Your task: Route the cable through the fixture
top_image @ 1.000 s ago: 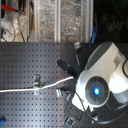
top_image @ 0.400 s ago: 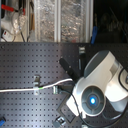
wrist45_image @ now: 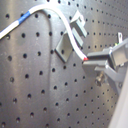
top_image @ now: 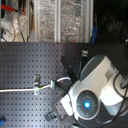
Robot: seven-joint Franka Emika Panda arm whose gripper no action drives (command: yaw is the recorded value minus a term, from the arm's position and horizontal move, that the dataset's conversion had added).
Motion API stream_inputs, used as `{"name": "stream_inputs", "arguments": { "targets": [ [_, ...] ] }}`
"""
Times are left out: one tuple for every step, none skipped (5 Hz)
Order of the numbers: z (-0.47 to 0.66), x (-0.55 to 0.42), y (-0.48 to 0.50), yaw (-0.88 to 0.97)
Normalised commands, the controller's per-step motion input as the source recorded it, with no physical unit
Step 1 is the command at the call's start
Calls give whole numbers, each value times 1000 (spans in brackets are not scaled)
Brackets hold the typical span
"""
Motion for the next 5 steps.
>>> {"name": "stream_inputs", "arguments": {
  "targets": [
    [0,19,13,0],
    [1,161,234,160],
    [1,155,268,414],
    [-1,-111,227,317],
    [360,-225,47,26]
  ]
}}
